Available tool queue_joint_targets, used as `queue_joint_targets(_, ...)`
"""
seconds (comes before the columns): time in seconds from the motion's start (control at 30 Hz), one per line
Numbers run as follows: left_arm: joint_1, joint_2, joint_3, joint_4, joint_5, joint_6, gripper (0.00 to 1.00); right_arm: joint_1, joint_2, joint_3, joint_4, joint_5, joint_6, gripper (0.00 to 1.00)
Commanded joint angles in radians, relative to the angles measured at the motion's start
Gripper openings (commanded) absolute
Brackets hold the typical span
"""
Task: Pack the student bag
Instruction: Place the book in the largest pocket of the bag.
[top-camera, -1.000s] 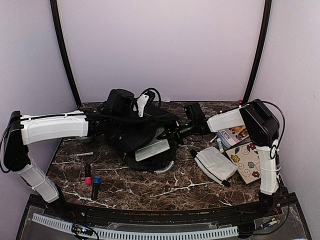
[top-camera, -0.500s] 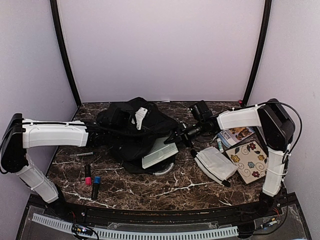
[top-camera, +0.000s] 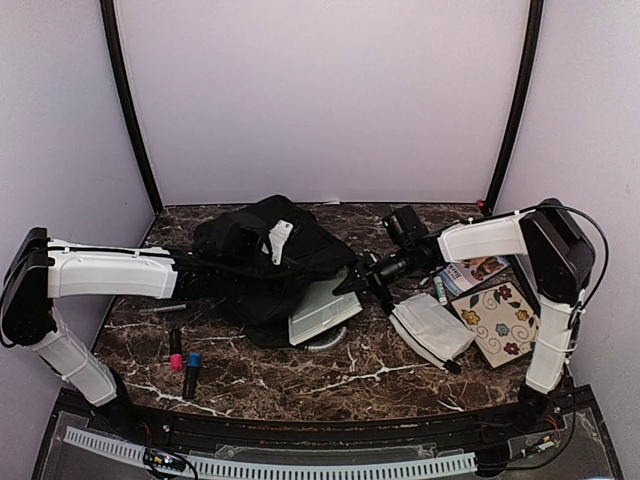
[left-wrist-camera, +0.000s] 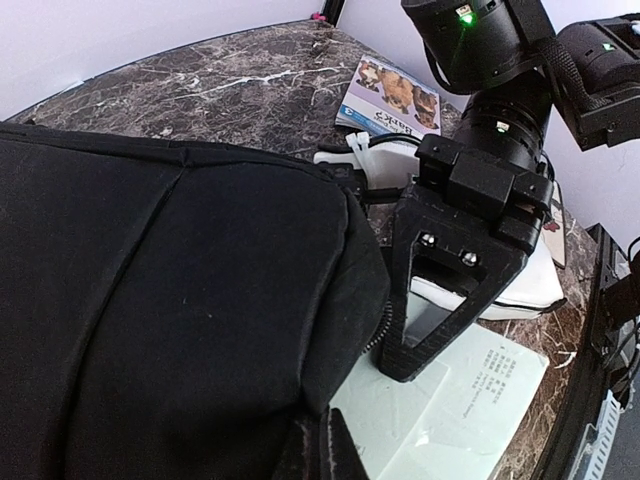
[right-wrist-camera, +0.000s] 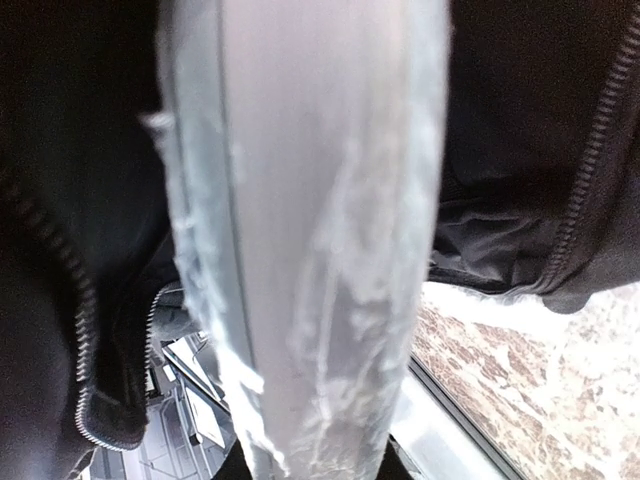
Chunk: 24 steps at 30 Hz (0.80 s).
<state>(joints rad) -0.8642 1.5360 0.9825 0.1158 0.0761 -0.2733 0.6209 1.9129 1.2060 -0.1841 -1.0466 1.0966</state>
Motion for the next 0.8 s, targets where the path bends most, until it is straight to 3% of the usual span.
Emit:
queue_joint_targets(0.0, -0.001, -0.061, 0.015, 0.044, 0.01, -0.013, 0.0, -0.002, 0.071, 0.023, 0.07, -0.028, 0.002, 0.0)
queue_joint_targets(0.23, -0.001, -0.067, 0.035, 0.046, 0.035, -0.027, 0.0, -0.002, 0.101, 0.026, 0.138, -0.028, 0.002, 0.0)
queue_joint_targets(0.27, -0.001, -0.068, 0.038, 0.045, 0.036, -0.025, 0.0, -0.002, 0.1, 0.022, 0.146, 0.509, 0.002, 0.49)
queue_joint_targets(0.3, -0.002, -0.067, 0.042, 0.043, 0.037, -0.024, 0.0, -0.003, 0.1, 0.021, 0.146, 0.242, 0.002, 0.27)
queue_joint_targets(0.33, -0.002, -0.065, 0.045, 0.041, 0.041, -0.024, 0.0, -0.002, 0.102, 0.022, 0.145, 0.211, -0.53, 0.14)
queue_joint_targets(0.37, -0.002, -0.062, 0.05, 0.039, 0.047, -0.026, 0.0, -0.002, 0.105, 0.025, 0.14, 0.216, -0.517, 0.03)
queue_joint_targets(0.47, -0.001, -0.051, 0.064, 0.035, 0.084, -0.027, 0.0, -0.002, 0.107, 0.032, 0.127, 0.249, -0.522, 0.0)
queue_joint_targets(0.5, -0.002, -0.047, 0.071, 0.03, 0.094, -0.025, 0.0, -0.001, 0.109, 0.035, 0.126, 0.25, -0.526, 0.03)
queue_joint_targets(0.6, -0.002, -0.041, 0.072, 0.026, 0.101, -0.018, 0.0, -0.002, 0.113, 0.056, 0.103, 0.25, -0.557, 0.35)
queue_joint_targets(0.67, -0.002, -0.039, 0.065, 0.025, 0.095, -0.009, 0.0, -0.003, 0.104, 0.069, 0.065, 0.268, -0.603, 0.51)
queue_joint_targets(0.77, -0.001, -0.026, 0.06, 0.011, 0.091, 0.001, 0.0, -0.004, 0.094, 0.067, 0.052, 0.28, -0.63, 0.55)
